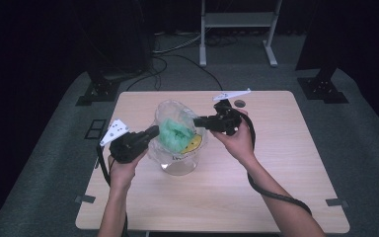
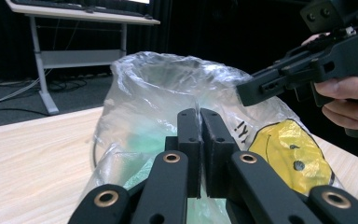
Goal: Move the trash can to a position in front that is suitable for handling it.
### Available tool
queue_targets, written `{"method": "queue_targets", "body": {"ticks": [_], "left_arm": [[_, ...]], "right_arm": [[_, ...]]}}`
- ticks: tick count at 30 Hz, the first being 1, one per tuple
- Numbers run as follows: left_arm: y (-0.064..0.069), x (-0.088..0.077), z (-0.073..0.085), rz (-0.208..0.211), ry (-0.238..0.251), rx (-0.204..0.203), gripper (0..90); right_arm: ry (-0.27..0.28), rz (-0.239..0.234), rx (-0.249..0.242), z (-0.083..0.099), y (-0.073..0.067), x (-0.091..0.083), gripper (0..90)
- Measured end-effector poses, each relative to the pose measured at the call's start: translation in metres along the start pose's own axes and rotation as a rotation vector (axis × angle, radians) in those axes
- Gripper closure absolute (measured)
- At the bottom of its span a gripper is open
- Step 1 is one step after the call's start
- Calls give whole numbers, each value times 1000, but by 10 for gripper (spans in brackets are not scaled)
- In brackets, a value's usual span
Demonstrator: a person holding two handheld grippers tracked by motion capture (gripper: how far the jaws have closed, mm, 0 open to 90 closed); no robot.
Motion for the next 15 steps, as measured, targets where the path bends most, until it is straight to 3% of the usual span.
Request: {"method": "queue_targets", "body": {"ticks": [15], "left_arm": [[13, 17, 10, 29, -44, 25, 876]], "right_arm": [[4, -68, 25, -8, -12, 7, 817]]}}
Point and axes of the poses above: each handheld gripper's, and its own axes: x roughly forward along the jaws, z roughly out of its underside, y roughly to its right, the point moved 4 cm from there along x, roughly forward along the jaws, and after that the axes turned 13 degrees about -x, right-handed, at the moved point
